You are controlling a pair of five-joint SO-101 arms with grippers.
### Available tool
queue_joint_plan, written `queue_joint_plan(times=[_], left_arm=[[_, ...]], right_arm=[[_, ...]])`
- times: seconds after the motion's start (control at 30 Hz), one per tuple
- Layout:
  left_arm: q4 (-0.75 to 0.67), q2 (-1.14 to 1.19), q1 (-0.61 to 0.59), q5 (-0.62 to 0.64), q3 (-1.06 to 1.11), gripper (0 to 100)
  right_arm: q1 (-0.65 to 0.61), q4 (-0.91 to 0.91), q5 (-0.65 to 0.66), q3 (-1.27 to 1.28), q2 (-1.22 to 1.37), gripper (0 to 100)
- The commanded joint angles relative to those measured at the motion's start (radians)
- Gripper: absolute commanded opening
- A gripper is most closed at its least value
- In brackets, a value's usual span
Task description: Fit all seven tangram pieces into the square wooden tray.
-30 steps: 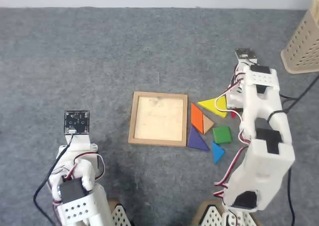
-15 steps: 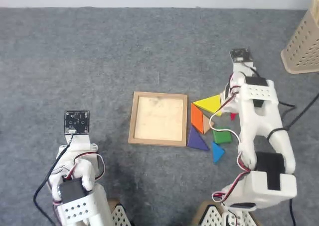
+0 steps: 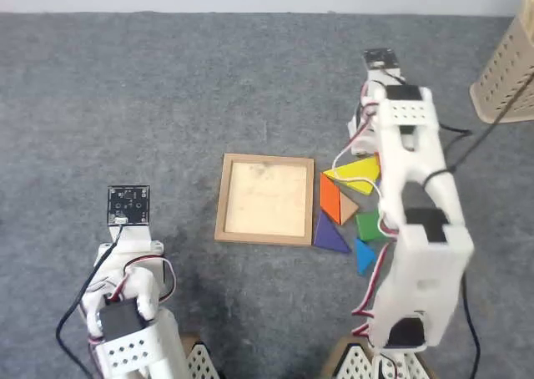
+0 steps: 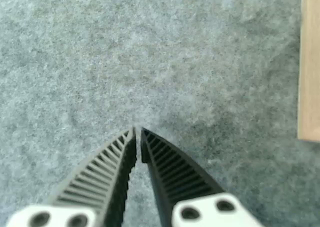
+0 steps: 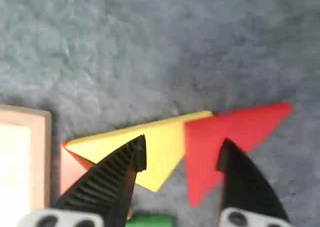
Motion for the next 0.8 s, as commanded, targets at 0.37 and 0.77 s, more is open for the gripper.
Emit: queue_joint_plan(times=[0.37,0.77], left_arm=[[0.008,-0.014,-0.005,-0.005,-0.007,1],[0.008,-0.014,-0.005,-0.005,-0.007,1]], right_arm=[[0.073,0.148,-0.124,-0.364,0.272,24.6],[0.156,0.214,0.041,-0.270,0.251,17.0]])
